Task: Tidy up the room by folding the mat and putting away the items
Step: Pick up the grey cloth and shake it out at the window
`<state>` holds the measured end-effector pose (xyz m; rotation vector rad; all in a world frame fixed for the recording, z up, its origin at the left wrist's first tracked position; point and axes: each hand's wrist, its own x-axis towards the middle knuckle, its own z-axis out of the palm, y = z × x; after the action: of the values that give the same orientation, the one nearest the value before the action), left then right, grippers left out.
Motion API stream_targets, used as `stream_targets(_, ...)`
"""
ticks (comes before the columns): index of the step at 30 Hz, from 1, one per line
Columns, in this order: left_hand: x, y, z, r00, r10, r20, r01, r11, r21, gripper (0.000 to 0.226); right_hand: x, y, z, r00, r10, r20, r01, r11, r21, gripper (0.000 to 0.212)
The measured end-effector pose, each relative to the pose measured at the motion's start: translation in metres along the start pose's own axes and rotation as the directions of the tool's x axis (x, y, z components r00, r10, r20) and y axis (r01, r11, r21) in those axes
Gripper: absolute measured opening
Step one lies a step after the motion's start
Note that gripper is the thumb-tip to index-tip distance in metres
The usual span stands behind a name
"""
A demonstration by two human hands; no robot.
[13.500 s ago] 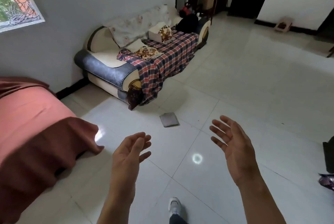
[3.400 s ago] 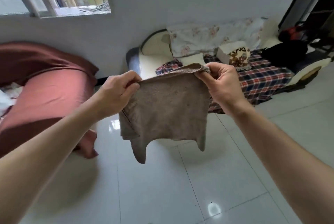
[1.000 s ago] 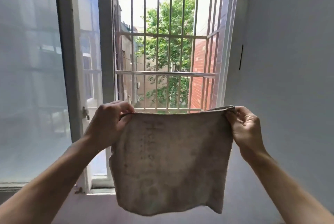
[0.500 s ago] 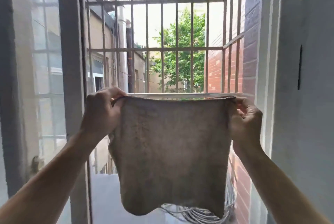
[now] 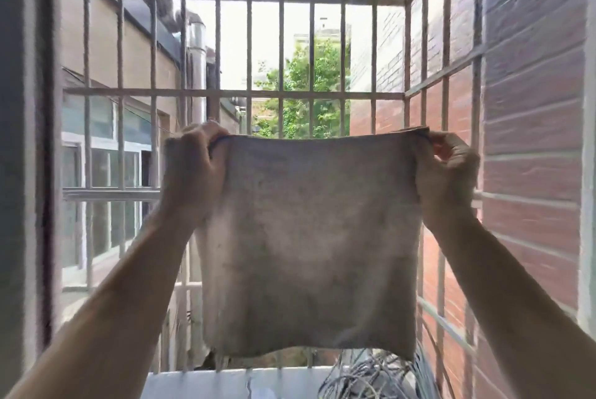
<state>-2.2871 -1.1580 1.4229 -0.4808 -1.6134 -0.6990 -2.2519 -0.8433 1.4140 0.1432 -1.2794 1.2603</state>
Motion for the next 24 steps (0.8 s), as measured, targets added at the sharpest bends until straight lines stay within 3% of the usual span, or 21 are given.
stream_targets(9,0.058,-0.047,0.048,0.998,0.046,0.034,-0.047,0.998,0.044,0.011,0.061,0.027,0.049,0.998,-0.010,0.054,0.009,1.000,0.029,0.014)
stream_targets(15,0.117,-0.059,0.065,0.994,0.088,0.068,-0.096,0.988,0.118,0.020,0.110,0.026,0.078,0.993,-0.091,0.075,0.094,0.995,-0.033,0.010)
stream_targets(19,0.151,-0.074,0.094,0.944,0.138,0.299,-0.197,0.964,0.177,0.017,0.141,0.044,0.107,0.990,-0.017,0.142,0.035,0.992,-0.125,0.011)
stream_targets(24,0.149,-0.114,0.156,0.813,0.020,0.582,-0.180,0.959,0.219,0.015,0.156,0.106,0.134,0.970,0.143,0.194,-0.060,0.922,-0.383,0.013)
